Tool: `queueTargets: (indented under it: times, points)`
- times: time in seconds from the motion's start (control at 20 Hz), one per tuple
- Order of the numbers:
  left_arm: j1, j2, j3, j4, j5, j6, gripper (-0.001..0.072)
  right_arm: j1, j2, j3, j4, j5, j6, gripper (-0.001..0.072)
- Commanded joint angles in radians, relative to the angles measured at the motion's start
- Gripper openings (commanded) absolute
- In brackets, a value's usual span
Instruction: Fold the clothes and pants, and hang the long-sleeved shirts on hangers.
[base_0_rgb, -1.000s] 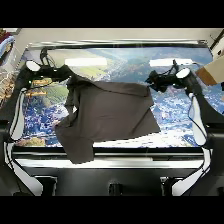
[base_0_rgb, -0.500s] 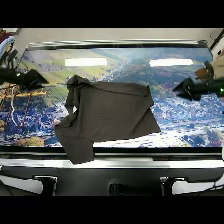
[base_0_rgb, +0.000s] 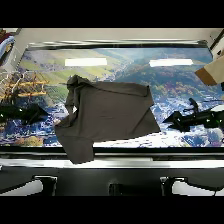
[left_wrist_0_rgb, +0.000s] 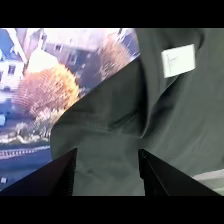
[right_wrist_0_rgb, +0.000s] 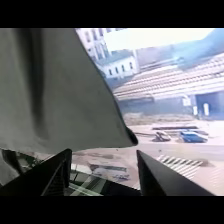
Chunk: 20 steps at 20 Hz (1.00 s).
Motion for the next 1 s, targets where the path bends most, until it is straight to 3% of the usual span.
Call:
queueTargets:
  times: [0.0,0.25,0.9,0.95]
  points:
    - [0.007,0.046,-0.132,0.000,0.025,0.033,0.0458,-0.002,0.005,-0.061,0.000,-0.079,-0.046,0.0478]
    - [0.007,0.074,-0.138,0.000,0.024,0.041,0.0458,0.002,-0.012,-0.061,0.068,-0.107,-0.055,0.0479]
    - [0.040,0.098,-0.145,0.072,0.014,0.047,0.0458,0.143,-0.081,-0.063,-0.012,-0.118,-0.026,0.0468]
    - [0.061,0.112,-0.158,0.075,0.015,0.063,0.0458,0.144,-0.081,-0.063,-0.012,-0.114,-0.022,0.0406]
